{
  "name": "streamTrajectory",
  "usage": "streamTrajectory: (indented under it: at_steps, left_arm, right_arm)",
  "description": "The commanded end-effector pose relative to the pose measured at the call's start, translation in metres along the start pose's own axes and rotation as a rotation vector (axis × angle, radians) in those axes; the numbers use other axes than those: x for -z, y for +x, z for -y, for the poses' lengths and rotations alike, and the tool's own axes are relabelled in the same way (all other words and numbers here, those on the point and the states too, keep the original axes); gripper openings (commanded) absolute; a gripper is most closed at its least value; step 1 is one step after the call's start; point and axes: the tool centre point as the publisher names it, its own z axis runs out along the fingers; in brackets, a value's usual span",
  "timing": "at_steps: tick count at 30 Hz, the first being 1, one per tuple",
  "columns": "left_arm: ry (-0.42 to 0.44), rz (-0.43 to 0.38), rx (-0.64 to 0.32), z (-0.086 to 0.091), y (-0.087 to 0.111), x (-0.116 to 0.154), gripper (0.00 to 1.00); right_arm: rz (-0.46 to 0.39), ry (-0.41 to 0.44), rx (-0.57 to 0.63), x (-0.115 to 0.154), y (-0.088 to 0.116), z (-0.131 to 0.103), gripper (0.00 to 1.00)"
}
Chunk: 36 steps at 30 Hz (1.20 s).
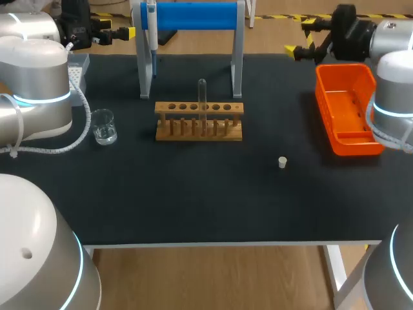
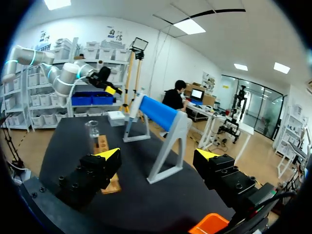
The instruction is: Invert the test tube, pick up the pipette, mount the tip to pipette, aspirate from beaker and dispense into the tube, eject the tip, return the pipette, and cap with the stopper.
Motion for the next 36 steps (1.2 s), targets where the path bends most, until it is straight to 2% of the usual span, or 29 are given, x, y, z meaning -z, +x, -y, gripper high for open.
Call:
streamTrajectory:
  at_steps: [1, 10, 16, 26, 36]
  left_arm:
    - [0.0, -0.001, 0.0, 0.0, -0.001, 0.0, 1.0]
    - [0.0, -0.001, 0.0, 0.0, -0.001, 0.0, 1.0]
    - [0.0, -0.001, 0.0, 0.0, -0.001, 0.0, 1.0]
    - [0.0, -0.001, 0.0, 0.0, -0.001, 0.0, 1.0]
    - [0.0, -0.001, 0.0, 0.0, -0.001, 0.0, 1.0]
  right_arm:
    - [-0.027, -0.005, 0.004, 0.02, 0.029, 0.009, 1.0]
    - [-0.117, -0.033, -0.03, 0.023, 0.091, 0.021, 1.0]
    - [-0.177, -0.051, -0.035, 0.017, 0.122, 0.033, 1.0]
    - [-0.263, -0.037, 0.007, 0.009, 0.152, 0.042, 1.0]
    - [-0.261, -0.027, 0.023, 0.009, 0.153, 0.042, 1.0]
